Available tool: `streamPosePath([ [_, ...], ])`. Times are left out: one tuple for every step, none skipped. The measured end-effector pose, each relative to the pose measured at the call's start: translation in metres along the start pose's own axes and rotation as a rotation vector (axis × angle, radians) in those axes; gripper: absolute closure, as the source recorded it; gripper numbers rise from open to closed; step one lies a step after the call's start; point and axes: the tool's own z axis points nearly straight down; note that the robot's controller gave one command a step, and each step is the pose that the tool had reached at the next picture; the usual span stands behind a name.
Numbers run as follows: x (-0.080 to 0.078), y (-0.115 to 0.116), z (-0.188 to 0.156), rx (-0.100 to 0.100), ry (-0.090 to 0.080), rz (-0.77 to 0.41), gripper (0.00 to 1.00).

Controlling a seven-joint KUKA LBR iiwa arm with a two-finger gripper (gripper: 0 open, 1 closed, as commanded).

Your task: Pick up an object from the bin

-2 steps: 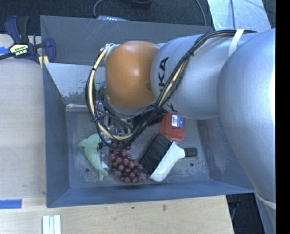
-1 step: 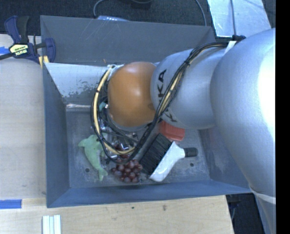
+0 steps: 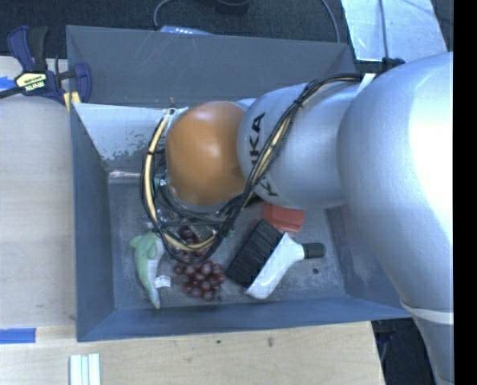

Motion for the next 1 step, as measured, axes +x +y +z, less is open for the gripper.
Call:
streamPosePath([
  [0.0000, 0.0000, 0.0000, 0.000, 0.000, 0.000, 1.00],
])
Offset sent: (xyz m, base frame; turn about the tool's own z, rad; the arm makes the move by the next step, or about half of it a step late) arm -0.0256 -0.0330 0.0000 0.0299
